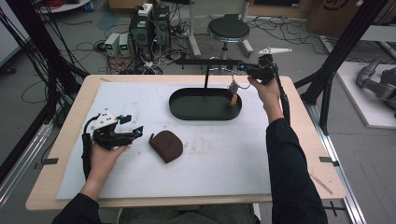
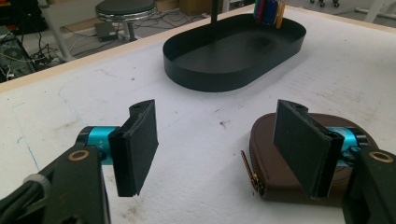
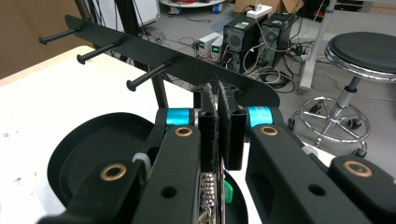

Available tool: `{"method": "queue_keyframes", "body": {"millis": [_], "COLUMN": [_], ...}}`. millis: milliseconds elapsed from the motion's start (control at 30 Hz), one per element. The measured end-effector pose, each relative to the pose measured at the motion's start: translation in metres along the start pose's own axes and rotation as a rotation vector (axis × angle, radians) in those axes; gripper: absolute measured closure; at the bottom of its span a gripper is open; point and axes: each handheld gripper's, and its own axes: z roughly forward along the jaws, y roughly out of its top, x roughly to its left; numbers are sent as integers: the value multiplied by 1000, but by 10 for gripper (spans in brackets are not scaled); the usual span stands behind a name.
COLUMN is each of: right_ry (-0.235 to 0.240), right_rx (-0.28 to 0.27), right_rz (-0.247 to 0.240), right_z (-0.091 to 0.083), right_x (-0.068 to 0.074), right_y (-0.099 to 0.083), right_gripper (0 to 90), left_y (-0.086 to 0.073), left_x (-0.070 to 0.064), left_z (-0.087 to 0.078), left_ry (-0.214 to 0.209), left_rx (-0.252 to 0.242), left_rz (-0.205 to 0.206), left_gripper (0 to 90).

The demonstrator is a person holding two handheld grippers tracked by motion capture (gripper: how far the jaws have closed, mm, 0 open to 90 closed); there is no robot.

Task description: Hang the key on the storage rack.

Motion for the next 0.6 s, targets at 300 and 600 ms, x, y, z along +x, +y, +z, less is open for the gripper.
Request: {"method": "queue_keyframes", "body": {"millis": [300, 600], "right_ry": [13, 9], "right_rx": [-5, -5], "right_rz": [10, -3], "right_z": [0, 0], "right_x": [-3, -2], "right_y": [-1, -1], "right_gripper": [877, 862], "left_y": [0, 0], "left_x": [0, 0], "left_z": [0, -1], "left_ry": [-5, -6], "left_rx": [0, -4], "left_rz": [3, 3], "left_gripper": [309, 309]}}
